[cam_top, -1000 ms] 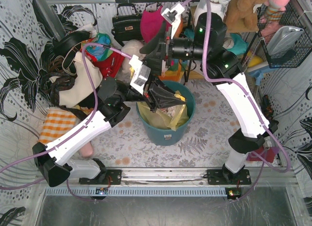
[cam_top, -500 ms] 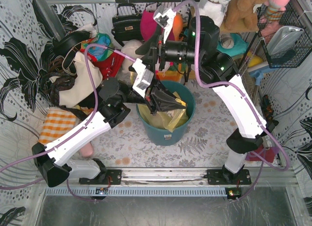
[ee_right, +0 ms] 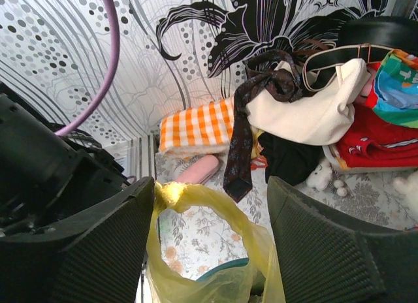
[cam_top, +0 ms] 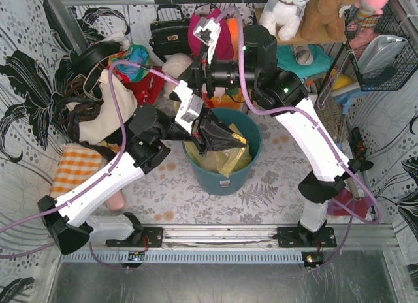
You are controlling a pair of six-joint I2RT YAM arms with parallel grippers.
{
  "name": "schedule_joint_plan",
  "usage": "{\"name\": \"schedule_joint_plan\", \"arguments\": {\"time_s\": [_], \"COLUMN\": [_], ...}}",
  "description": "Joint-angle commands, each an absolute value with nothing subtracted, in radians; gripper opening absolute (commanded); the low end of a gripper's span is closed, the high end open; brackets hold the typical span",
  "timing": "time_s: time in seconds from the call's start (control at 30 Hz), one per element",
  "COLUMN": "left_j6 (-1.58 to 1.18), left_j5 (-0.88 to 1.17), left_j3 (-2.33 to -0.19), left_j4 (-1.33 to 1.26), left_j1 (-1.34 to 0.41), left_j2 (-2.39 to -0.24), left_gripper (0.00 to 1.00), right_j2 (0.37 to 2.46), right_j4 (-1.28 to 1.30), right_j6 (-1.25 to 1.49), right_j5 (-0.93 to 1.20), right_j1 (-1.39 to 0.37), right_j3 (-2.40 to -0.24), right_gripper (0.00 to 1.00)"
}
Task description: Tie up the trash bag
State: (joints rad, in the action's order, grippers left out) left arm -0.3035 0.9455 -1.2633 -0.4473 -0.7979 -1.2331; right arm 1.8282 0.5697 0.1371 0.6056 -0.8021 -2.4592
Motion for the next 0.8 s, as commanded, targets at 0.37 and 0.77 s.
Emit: {"name": "schedule_joint_plan", "arguments": {"time_s": [0.37, 0.77], "left_j6": [-0.27, -0.23], "left_j5": [0.917, 0.857], "left_j3": [-1.255, -1.33], "left_j4": [-0.458, -0.489], "left_j1": [-0.797, -0.797], "left_j2": [-1.204, -1.244], "left_gripper": [0.0, 0.0], "right_j2": [1.801, 1.782], "right_j4": [0.529, 0.446], "right_j6": [0.145, 0.199], "right_j5": [0.593, 0.58], "right_j1": [-0.807, -0.807], "right_j3": [-2.475, -2.491], "right_gripper": [0.26, 0.0]}}
